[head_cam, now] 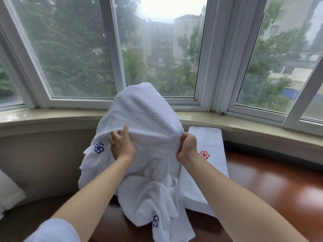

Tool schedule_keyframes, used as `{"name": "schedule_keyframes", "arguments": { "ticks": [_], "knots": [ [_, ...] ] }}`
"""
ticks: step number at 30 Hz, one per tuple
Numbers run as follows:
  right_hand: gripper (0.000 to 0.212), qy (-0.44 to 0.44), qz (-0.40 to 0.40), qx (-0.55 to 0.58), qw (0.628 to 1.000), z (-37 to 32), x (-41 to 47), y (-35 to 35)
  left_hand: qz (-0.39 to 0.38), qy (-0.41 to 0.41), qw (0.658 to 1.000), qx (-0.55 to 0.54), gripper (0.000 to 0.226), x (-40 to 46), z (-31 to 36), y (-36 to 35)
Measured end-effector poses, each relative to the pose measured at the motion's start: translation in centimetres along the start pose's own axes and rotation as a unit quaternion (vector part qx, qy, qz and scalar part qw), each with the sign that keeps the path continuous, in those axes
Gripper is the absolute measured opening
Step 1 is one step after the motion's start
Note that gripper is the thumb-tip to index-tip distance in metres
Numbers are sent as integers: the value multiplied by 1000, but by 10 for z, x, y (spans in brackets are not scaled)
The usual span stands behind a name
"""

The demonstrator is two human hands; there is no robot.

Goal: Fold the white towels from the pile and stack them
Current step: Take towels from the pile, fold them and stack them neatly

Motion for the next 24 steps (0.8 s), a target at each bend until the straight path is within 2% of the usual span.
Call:
{"name": "schedule_keyframes", "arguments": {
  "ticks": [2, 3, 6, 8, 10, 11, 14, 15, 16, 19, 21, 22, 23, 24],
  "knots": [
    [31, 7, 3, 9, 1000, 0, -1, 4, 49, -42, 996, 60, 38, 3, 3, 6],
    [27, 13, 10, -13, 1000, 0, -1, 7, 81, -50, 995, 34, 31, 4, 6, 9],
    [24, 37, 6, -150, 988, 4, 0, 15, 114, -41, 977, -176, 24, 7, 26, 20],
    [12, 61, -21, -230, 971, 6, -5, 11, 88, -31, 950, -298, 18, 6, 45, 31],
    [12, 82, -66, -293, 950, 10, -11, 6, 58, -45, 913, -401, 12, 3, 61, 40],
    [23, 89, -94, -312, 941, 12, -12, 4, 38, -60, 898, -435, 10, 1, 67, 44],
    [98, 120, -166, -350, 914, 21, -9, -2, -74, -111, 864, -485, 6, -11, 82, 45],
    [106, 141, -180, -361, 904, 24, -9, -6, -113, -127, 860, -481, 12, -17, 85, 44],
    [100, 166, -185, -359, 899, 27, -8, -11, -146, -143, 857, -473, 21, -22, 88, 42],
    [46, 215, -131, -326, 911, 25, -3, -14, -227, -182, 848, -443, 41, -31, 92, 38],
    [17, 222, -80, -346, 908, 20, 2, -7, -269, -157, 825, -472, 55, -31, 88, 36],
    [13, 218, -52, -349, 910, 18, 5, -1, -263, -142, 824, -482, 56, -30, 84, 35],
    [15, 214, -25, -338, 916, 16, 7, 4, -224, -140, 845, -464, 55, -27, 79, 35],
    [20, 216, -1, -314, 925, 15, 7, 8, -161, -155, 885, -408, 58, -23, 72, 33]
  ]
}}
Point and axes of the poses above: each hand's wrist, its own x-axis towards the middle knuckle, its own y-axis out of the back of the hand, z = x × y, the point moved 2 cm from there along x, towards the middle knuckle, and after that the axes turned 7 degrees about x, right-handed, at the moved point
